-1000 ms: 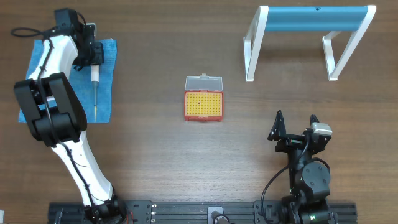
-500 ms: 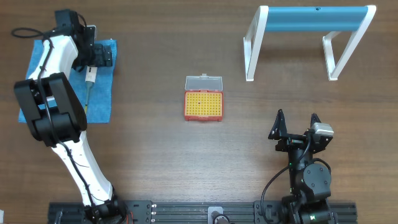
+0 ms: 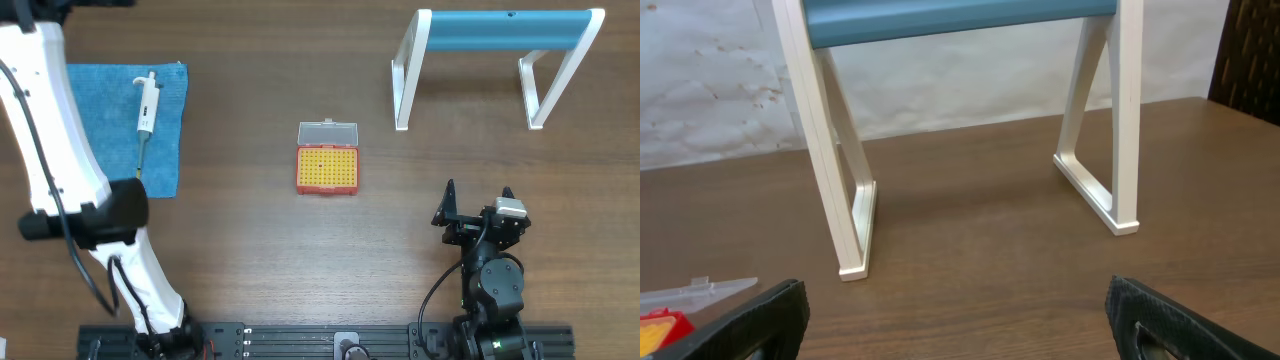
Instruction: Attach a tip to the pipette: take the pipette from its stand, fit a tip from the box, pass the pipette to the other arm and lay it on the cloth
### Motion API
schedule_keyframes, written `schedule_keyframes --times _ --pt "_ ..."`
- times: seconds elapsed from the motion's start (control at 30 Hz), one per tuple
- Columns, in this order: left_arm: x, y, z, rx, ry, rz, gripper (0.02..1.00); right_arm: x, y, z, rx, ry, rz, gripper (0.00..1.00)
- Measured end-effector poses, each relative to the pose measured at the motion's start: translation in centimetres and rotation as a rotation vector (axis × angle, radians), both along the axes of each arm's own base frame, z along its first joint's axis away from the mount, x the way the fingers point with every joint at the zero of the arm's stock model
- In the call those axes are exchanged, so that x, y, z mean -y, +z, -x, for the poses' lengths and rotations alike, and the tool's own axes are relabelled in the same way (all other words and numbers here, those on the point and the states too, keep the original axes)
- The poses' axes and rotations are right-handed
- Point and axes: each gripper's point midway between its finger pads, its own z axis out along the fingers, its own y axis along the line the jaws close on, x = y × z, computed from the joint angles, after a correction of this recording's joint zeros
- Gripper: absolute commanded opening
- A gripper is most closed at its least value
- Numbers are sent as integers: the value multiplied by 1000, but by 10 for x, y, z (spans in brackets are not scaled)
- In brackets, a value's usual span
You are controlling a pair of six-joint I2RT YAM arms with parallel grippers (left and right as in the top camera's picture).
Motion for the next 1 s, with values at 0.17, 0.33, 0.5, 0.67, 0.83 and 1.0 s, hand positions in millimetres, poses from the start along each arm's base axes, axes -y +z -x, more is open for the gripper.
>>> schedule_keyframes --times 0.17,0.33,0.5,0.67,0.83,1.0 --pt "108 90 62 195 -228 -8 998 0 0 0 -3 3 28 974" --pt "130 180 170 441 -314 1 998 0 0 0 -3 3 28 972" --pt "99 263 360 833 -310 4 998 0 0 0 -4 3 28 974" --pt "70 234 466 935 -223 -49 998 0 0 0 -4 3 29 974" --pt "67 136 360 984 -61 0 998 0 0 0 -3 3 28 974" --pt "65 50 323 1110 -31 119 998 0 0 0 -4 3 29 974"
